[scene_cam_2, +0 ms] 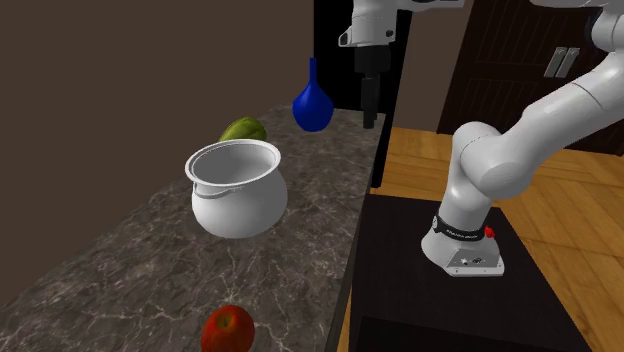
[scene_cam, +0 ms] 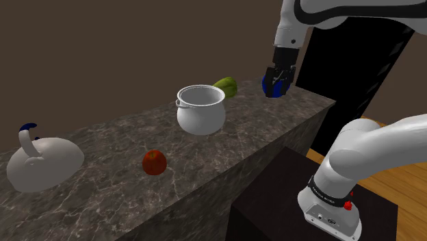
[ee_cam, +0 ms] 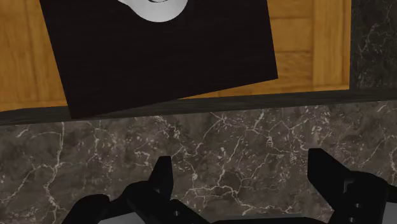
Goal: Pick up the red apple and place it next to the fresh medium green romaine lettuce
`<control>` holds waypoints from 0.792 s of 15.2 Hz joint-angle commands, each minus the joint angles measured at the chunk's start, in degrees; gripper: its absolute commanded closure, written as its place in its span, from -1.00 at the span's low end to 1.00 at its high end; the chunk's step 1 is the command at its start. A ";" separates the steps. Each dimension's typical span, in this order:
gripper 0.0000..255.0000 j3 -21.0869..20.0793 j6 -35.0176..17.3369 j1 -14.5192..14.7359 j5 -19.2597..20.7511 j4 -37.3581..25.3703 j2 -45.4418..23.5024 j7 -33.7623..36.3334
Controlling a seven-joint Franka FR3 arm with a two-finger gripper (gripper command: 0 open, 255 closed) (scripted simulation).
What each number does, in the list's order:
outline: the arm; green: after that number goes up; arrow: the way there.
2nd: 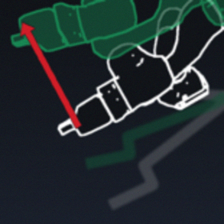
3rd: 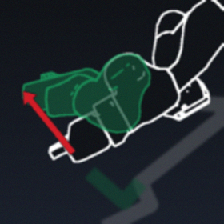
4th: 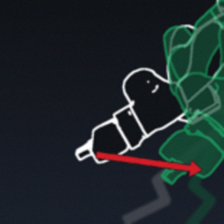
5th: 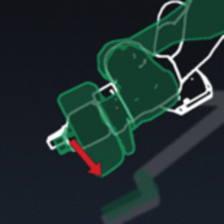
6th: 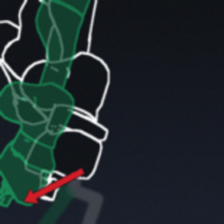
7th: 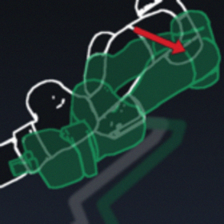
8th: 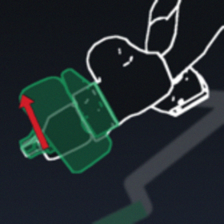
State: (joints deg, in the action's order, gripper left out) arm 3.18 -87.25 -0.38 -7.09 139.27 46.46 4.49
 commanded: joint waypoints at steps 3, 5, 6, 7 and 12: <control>-1.00 -2.11 -2.65 1.29 -1.42 0.01 -2.09 1.08; -1.00 -4.20 -5.28 2.53 -2.71 -0.25 -4.40 2.13; -1.00 -5.24 -6.58 3.12 -3.30 -0.47 -5.64 2.64; -1.00 -6.27 -7.86 3.70 -3.85 -0.76 -6.93 3.15; -1.00 -11.37 -14.04 6.24 -5.87 -3.18 -14.06 5.72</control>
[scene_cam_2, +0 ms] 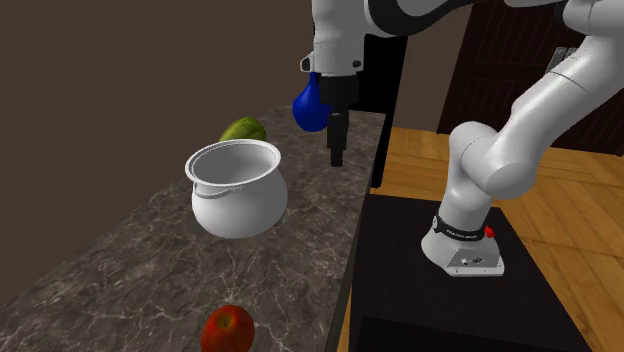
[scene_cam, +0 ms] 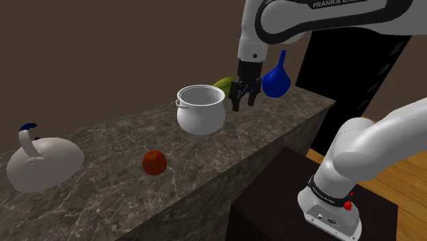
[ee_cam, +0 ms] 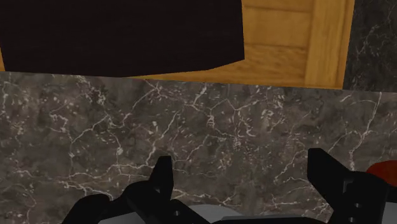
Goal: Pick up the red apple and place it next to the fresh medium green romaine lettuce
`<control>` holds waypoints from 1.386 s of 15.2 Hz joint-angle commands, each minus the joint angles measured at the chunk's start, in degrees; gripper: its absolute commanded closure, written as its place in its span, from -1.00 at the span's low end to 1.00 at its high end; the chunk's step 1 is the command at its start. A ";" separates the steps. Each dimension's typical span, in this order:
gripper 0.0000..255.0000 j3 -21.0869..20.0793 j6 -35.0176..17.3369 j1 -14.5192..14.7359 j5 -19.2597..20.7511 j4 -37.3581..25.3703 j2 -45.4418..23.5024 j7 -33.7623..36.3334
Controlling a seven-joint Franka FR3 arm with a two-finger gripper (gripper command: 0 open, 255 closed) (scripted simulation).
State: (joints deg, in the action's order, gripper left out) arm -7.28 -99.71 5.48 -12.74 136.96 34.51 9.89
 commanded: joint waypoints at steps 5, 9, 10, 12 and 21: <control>-1.00 -5.83 -7.12 2.38 -0.77 -4.80 -10.17 3.16; -1.00 -9.61 -10.94 3.67 0.14 -9.00 -17.16 5.85; -1.00 -10.51 -11.79 3.98 0.59 -10.19 -18.98 6.60; -1.00 -12.27 -13.35 4.60 1.74 -12.73 -22.71 8.21; -1.00 -18.23 -17.38 8.84 11.17 -27.15 -40.91 16.86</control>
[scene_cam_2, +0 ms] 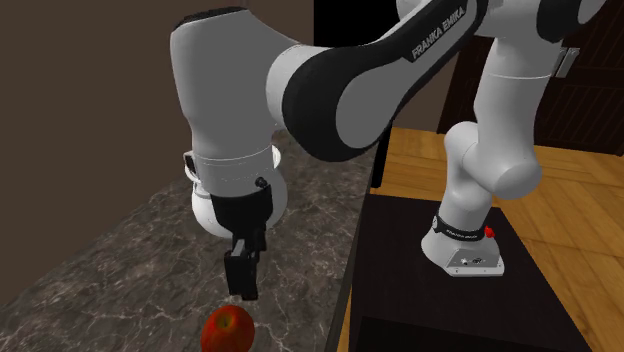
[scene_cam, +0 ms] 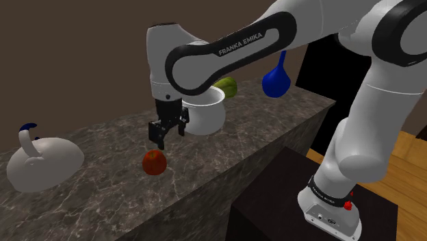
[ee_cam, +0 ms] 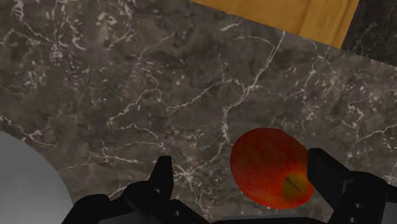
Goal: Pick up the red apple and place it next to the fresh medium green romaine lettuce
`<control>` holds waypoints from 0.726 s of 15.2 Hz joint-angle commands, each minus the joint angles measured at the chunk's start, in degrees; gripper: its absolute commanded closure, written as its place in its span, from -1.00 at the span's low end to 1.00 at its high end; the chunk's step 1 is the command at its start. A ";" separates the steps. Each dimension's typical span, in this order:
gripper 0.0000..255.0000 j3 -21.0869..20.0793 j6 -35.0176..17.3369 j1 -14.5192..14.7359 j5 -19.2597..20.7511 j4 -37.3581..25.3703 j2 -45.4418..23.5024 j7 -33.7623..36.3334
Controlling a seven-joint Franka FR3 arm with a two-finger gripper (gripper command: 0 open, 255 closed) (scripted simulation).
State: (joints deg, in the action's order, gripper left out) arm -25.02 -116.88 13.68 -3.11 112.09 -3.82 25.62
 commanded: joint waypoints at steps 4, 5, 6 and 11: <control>-1.00 -1.28 -0.15 3.46 5.91 -8.84 -9.57 4.19; -1.00 -1.23 -0.84 3.53 6.05 -8.40 -9.84 4.29; -1.00 -1.19 -1.53 3.59 6.20 -7.97 -10.13 4.38; -1.00 -0.95 -5.29 3.98 7.15 -5.82 -11.91 5.01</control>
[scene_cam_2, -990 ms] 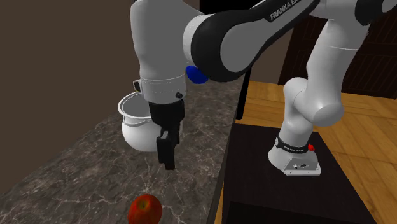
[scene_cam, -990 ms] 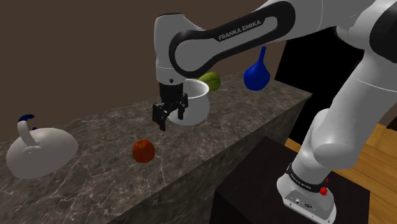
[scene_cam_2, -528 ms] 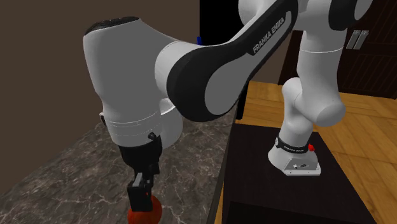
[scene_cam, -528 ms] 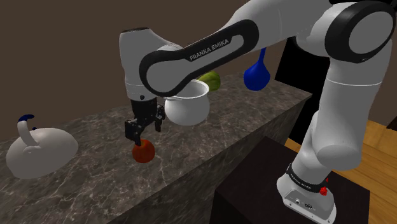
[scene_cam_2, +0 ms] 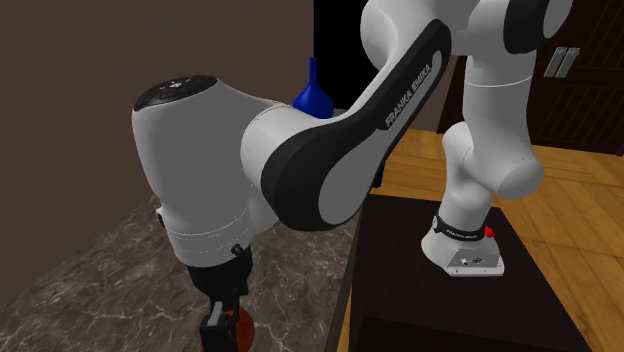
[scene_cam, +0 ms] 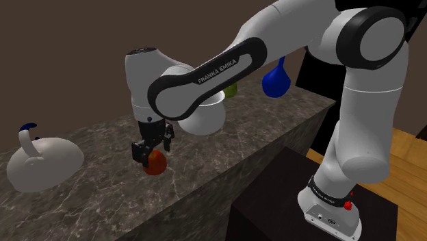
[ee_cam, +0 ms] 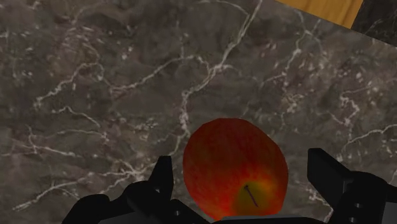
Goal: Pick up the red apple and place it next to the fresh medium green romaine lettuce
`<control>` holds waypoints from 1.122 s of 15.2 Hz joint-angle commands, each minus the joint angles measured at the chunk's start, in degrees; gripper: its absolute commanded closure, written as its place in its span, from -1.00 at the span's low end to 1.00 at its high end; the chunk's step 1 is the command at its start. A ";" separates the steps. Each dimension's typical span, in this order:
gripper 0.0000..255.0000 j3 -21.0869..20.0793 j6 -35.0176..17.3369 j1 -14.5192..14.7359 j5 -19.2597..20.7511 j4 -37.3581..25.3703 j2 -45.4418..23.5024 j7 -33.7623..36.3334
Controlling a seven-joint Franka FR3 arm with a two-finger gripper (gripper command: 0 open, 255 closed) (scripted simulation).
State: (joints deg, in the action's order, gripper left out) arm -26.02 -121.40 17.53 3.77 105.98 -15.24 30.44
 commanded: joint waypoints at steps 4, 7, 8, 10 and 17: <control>-1.00 0.06 -0.77 0.13 0.27 0.28 -0.49 0.19; -1.00 0.06 -0.77 0.13 0.27 0.28 -0.49 0.19; -1.00 0.06 -0.76 0.13 0.26 0.28 -0.49 0.19; 1.00 0.06 -0.76 0.13 0.26 0.28 -0.49 0.19; 1.00 0.08 -0.66 0.14 0.31 0.10 -0.59 0.20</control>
State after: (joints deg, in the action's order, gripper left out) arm -25.97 -122.08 17.68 4.06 106.04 -15.73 30.63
